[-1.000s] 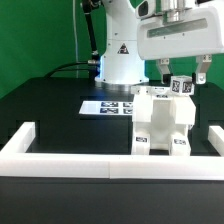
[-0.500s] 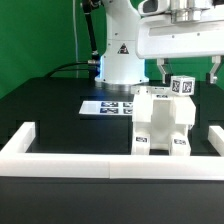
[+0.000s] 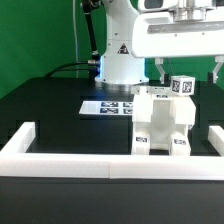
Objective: Assemble chair
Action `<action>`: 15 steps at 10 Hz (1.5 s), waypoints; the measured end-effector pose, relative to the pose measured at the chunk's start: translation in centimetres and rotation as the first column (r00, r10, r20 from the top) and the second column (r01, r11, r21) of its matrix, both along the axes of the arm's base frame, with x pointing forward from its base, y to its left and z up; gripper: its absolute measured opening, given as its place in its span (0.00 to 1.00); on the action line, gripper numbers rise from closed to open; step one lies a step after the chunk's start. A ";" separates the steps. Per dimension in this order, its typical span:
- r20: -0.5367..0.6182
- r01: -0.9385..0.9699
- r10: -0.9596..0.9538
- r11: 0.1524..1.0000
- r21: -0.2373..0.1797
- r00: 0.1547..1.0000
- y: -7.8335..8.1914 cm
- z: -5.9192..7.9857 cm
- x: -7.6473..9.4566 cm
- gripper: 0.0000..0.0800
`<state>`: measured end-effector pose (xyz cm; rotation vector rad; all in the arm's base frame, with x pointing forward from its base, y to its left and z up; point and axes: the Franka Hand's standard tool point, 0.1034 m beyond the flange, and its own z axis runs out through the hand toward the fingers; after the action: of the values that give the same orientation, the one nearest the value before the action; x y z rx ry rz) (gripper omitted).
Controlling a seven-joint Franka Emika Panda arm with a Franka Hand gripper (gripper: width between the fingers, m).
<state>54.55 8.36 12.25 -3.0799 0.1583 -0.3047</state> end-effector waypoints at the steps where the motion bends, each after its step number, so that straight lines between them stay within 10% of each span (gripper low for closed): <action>1: 0.002 -0.076 0.076 0.997 -0.017 0.997 -0.3 0.0 0.0 0.81; 7: -0.002 -0.298 0.298 0.952 -0.070 0.954 -0.6 0.0 0.1 0.78; 10: -0.001 -0.259 0.260 0.964 -0.062 0.966 -0.6 0.0 0.1 0.36; 15: -0.003 0.087 -0.087 0.996 0.011 0.996 -0.6 0.0 0.1 0.36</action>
Offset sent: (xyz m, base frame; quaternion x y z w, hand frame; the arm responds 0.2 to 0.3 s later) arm -0.0011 0.0000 0.0025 0.0031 -0.0019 -0.1970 0.9804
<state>54.66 7.76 12.25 -3.0677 0.2937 -0.3021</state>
